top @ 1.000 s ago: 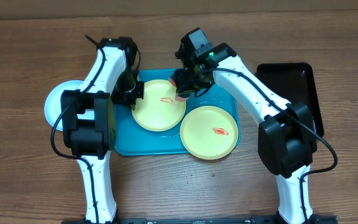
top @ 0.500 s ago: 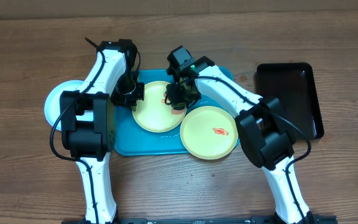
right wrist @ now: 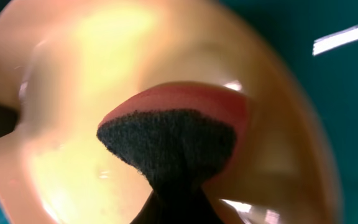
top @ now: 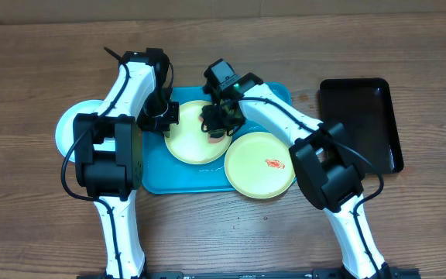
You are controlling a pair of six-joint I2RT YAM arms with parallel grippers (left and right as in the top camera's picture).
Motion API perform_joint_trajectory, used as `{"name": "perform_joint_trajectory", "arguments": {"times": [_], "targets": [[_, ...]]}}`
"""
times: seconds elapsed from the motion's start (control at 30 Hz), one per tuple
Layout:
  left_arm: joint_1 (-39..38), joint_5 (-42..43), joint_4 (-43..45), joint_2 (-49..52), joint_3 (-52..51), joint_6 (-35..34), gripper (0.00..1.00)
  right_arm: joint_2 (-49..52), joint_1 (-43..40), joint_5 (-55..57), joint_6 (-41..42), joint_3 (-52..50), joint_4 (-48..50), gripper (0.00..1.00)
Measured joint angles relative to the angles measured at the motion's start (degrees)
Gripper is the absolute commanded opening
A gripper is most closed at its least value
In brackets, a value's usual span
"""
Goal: Clean dirty plates on tray and stack at the side
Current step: 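Scrub the upper yellow plate with the sponge while the left gripper holds it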
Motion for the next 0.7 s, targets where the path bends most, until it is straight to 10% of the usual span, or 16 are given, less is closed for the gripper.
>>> {"name": "perform_joint_trajectory", "arguments": {"times": [0.7], "targets": [[0.20,2.40,1.07,0.00,0.00,0.00,0.04,1.11,0.07,13.05,-1.68,4.76,-8.74,0.04]]}}
